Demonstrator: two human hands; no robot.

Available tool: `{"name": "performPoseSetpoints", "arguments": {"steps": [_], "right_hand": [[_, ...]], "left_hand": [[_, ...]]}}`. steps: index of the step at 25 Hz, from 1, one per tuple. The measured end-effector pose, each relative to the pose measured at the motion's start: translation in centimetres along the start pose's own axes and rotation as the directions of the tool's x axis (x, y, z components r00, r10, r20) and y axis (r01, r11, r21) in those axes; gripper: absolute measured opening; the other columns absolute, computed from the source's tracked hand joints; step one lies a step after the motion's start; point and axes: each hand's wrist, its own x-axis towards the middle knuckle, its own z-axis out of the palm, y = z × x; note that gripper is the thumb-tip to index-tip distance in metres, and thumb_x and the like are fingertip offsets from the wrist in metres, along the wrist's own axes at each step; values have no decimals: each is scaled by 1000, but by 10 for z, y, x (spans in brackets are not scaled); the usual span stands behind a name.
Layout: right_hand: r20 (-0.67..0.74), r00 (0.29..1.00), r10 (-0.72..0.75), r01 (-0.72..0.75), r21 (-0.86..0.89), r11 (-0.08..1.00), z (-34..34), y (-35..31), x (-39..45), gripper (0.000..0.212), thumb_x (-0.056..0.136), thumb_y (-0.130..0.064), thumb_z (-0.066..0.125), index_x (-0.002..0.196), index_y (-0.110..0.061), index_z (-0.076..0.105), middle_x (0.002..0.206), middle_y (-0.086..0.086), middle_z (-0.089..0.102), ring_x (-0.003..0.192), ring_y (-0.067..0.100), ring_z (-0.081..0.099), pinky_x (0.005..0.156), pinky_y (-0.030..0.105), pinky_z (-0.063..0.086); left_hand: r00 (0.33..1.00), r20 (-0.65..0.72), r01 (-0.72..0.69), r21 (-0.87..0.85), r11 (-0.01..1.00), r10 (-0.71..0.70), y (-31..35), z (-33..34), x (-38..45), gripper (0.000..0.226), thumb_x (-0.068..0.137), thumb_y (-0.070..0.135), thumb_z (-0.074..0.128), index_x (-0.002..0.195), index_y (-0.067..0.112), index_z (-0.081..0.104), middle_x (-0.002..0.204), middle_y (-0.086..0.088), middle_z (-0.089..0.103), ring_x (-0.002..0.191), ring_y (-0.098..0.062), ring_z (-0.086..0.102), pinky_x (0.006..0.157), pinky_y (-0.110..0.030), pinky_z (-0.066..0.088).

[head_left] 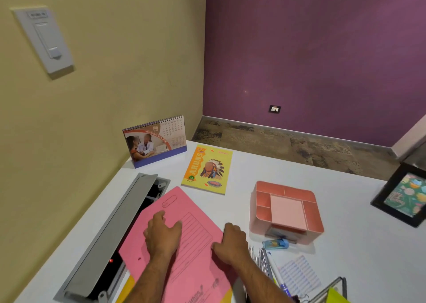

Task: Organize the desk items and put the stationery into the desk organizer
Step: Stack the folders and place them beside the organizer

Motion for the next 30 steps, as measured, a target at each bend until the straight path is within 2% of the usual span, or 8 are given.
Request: {"name": "performPoseSetpoints", "arguments": {"steps": [4,9,13,17,20,23,26,30], "right_hand": [[-12,999,-50,48,-154,987,9,9,-22,62,75,-43,65,126,-14,45,126,8,50,119,29,48,97,41,44],[-56,998,-11,3,-150,989,13,8,-36,49,79,-31,65,122,-17,46,122,5,52,115,26,51,96,41,45],[-107,994,34,-46,-108,993,11,11,-43,40,81,-27,61,118,-18,50,118,4,53,112,25,51,93,40,43],[-150,987,50,-43,48,998,2,17,-51,29,84,-22,55,112,-17,58,112,3,56,100,21,57,79,31,48],[-187,979,74,-38,191,981,-13,23,-61,22,81,-10,56,97,-18,68,94,-2,67,75,12,56,60,22,41],[-184,974,133,-62,347,936,-26,33,-70,21,76,-3,57,79,-20,69,71,-10,65,62,3,54,51,18,37],[-146,972,187,-111,415,903,-30,48,-81,21,75,-3,57,77,-19,71,70,-11,67,65,2,57,54,19,40],[-132,957,258,-151,531,833,-32,74,-91,15,71,-6,61,72,-18,70,73,-7,72,75,14,65,71,30,53]], "left_hand": [[981,-131,171,223,960,-144,-32,-16,-39,65,70,36,77,129,24,54,140,-7,45,123,-35,39,98,-50,38],[909,-177,399,105,911,-378,-48,-35,-60,79,68,38,82,134,19,43,142,-17,39,122,-40,39,94,-53,41],[916,-168,353,-89,931,-363,-64,-38,-51,68,65,25,81,121,11,46,115,-18,60,99,-39,59,87,-50,52],[937,-105,299,-251,921,-333,-56,-48,-62,8,79,6,64,87,2,63,75,-12,68,63,-28,62,53,-29,47],[953,-55,275,-263,925,-299,-55,-48,-67,17,79,5,58,64,2,64,62,-14,67,60,-32,62,58,-33,49],[955,39,291,-328,899,-295,-66,-41,-68,11,74,7,61,67,2,68,65,-20,70,65,-39,69,62,-48,57],[958,125,287,-404,868,-259,-69,-32,-74,14,76,3,56,78,3,70,76,-25,72,70,-45,70,61,-63,56],[984,55,174,-451,876,-168,-39,-38,-101,12,89,4,58,99,11,57,86,-15,70,75,-35,70,61,-45,59]]}}
